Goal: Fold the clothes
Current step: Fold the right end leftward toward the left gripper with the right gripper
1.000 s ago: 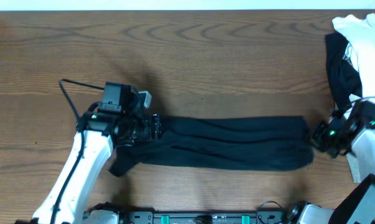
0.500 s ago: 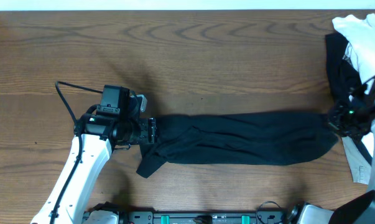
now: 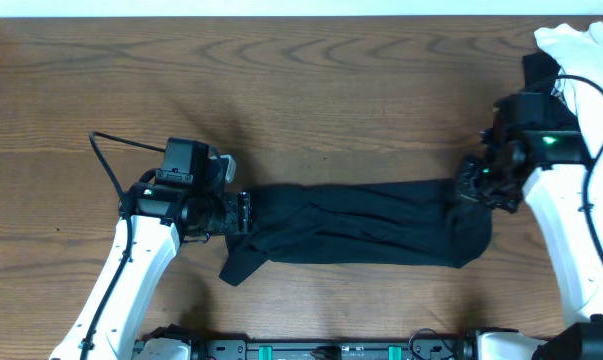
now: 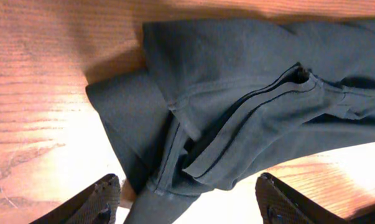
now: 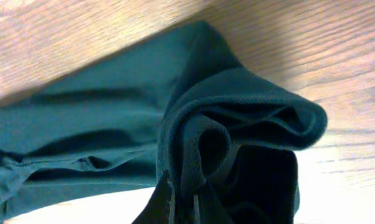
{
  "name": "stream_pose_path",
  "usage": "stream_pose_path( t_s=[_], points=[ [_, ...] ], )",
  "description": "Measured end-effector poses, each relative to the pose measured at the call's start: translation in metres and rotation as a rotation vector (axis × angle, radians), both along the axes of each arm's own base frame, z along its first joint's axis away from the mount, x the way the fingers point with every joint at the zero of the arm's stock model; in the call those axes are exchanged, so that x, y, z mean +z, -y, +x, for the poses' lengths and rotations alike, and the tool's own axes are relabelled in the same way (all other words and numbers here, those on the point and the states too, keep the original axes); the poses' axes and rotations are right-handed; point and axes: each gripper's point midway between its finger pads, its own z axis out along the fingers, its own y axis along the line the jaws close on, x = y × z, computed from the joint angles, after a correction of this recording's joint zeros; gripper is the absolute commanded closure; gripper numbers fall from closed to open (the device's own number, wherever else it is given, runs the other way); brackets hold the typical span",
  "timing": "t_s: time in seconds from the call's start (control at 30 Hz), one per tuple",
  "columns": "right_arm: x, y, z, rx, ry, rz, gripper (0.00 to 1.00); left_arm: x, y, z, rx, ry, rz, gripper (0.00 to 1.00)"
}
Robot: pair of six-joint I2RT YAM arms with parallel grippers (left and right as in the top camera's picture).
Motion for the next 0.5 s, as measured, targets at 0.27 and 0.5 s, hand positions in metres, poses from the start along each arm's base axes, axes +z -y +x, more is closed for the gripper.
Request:
stream_pose_path(
  t_s=[0.27,0.5],
  points=[
    [-0.011,-0.046,0.002,0.046,-0.017,0.0,0.99,-0.001,0.0,-0.002,0.0,-0.009,0.001,0.28],
    [-0.032,-0.081,0.003,0.087,-0.057,-0.011,0.99,-0.001,-0.001,-0.005,0.0,-0.023,0.004,0.28]
  ],
)
